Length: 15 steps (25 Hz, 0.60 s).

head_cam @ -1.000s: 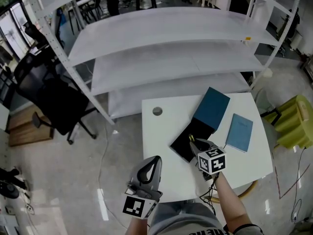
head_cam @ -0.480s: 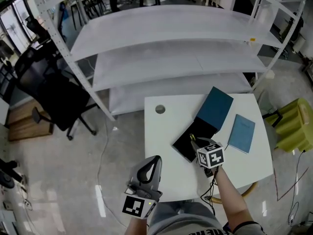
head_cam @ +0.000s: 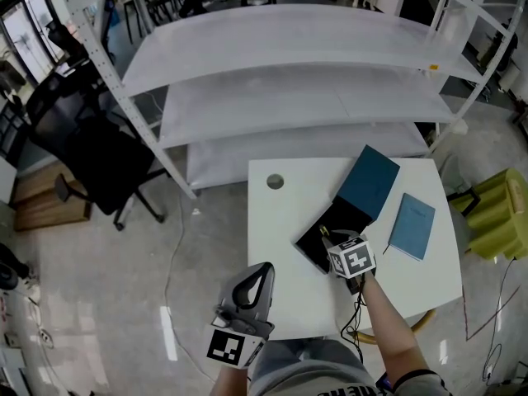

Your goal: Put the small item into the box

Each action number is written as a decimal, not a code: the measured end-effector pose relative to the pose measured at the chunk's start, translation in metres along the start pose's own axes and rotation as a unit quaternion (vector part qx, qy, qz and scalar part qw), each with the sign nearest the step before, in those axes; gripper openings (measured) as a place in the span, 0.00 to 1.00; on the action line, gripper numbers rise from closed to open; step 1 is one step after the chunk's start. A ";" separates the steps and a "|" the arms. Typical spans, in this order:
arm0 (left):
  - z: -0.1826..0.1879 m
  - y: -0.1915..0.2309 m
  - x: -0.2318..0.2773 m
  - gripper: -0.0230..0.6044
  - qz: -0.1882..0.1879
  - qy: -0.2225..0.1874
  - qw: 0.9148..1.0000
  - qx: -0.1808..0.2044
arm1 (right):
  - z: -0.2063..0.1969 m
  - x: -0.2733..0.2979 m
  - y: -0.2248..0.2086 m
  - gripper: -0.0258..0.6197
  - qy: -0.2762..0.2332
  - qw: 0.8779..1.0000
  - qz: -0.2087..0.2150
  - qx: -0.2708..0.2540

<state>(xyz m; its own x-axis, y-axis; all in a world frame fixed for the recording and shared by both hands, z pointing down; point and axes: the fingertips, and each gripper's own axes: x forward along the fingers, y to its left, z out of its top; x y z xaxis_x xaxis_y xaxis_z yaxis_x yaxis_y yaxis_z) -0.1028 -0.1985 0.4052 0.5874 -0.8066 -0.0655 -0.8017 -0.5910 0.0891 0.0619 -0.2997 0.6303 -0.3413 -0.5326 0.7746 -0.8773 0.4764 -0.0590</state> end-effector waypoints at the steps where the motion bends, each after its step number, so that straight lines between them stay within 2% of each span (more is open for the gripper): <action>1: -0.001 0.001 0.000 0.06 0.000 0.001 1.000 -0.001 | -0.001 0.003 0.000 0.14 0.008 1.000 -0.002 -0.004; 15: -0.005 0.010 -0.003 0.06 0.011 0.008 1.000 -0.006 | -0.019 0.026 -0.002 0.14 0.099 0.995 -0.016 -0.028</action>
<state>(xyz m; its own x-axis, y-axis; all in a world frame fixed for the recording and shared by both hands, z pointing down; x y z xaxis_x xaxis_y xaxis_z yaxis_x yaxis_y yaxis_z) -0.1121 -0.2024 0.4109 0.5711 -0.8195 -0.0477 -0.8134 -0.5728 0.1016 0.0611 -0.3008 0.6623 -0.2344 -0.4021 0.8851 -0.8644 0.5029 -0.0004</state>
